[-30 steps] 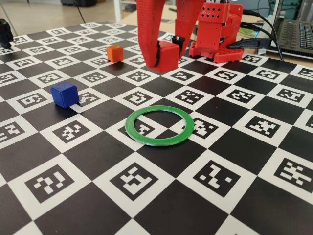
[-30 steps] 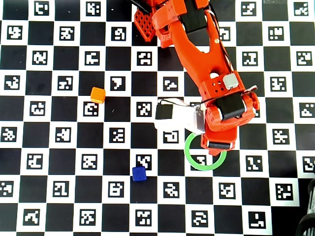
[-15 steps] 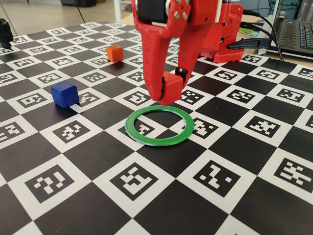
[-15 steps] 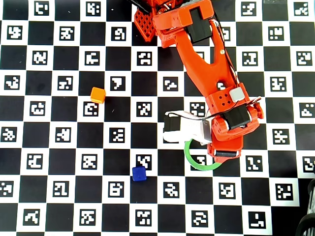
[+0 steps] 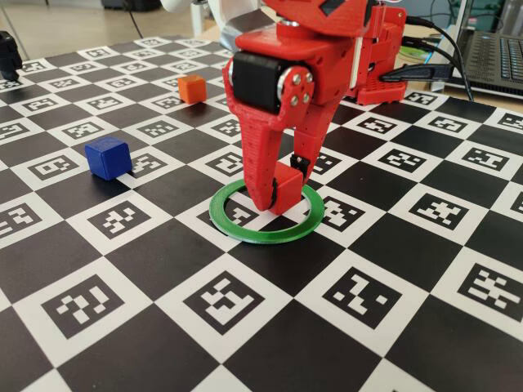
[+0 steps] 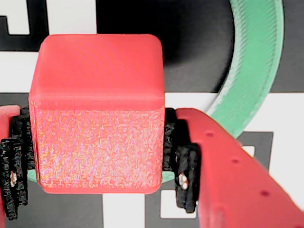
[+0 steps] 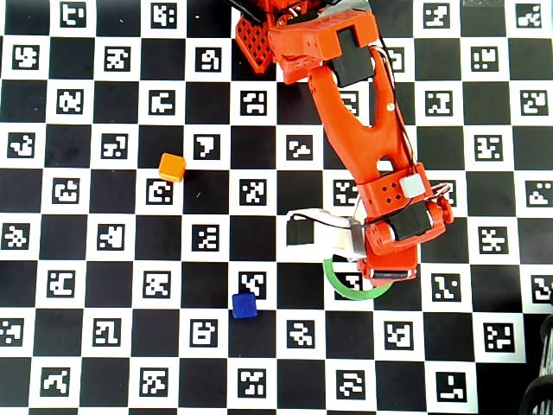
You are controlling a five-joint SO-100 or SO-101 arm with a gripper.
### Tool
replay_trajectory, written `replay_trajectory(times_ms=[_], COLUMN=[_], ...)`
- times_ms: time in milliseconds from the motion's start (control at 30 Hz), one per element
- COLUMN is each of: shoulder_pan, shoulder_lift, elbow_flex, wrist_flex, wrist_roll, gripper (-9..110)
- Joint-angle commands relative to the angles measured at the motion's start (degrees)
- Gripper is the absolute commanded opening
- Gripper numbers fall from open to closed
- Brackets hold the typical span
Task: Grab the red cube then put it in the green circle then put the blue cube on top and finally the orange cube on top
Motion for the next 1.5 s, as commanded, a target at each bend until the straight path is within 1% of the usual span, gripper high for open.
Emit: replay_trajectory(times_ms=[0,633,700,867,933,1200,1400,1467], shoulder_pan=[1.1,2.3,2.3,2.3,2.2,2.3,4.7,6.5], shoulder_lift=[1.8,0.1,0.1,0.9,1.0,3.3,6.5,7.9], elbow_flex=[-1.0,-0.9,-0.8,-1.4,-2.1,-9.2,-19.7,-21.2], wrist_flex=[-0.5,-0.4,-0.1,1.7,2.2,9.2,18.4,20.2], wrist_roll=[-1.0,-2.7,-2.1,-1.8,-2.1,-2.8,-6.4,-9.8], gripper=[15,15,18,36,39,42,42,42])
